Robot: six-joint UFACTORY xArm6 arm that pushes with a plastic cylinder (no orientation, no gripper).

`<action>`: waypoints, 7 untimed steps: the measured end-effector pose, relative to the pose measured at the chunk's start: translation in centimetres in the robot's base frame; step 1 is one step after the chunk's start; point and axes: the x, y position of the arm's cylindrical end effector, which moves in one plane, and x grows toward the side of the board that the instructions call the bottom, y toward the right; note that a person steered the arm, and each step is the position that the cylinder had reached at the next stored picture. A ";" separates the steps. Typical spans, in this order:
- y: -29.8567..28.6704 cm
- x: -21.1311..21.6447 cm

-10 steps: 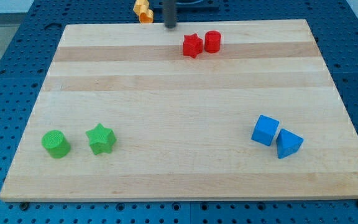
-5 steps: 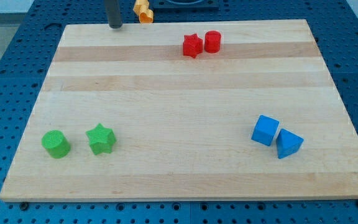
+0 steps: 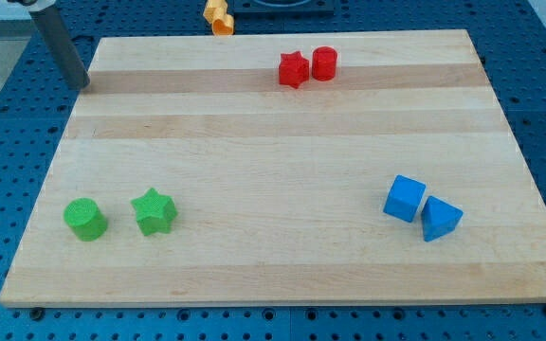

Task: Move your arm towards the top center

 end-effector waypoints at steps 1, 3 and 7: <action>0.0 0.1; 16.1 -6.0; 22.1 -6.4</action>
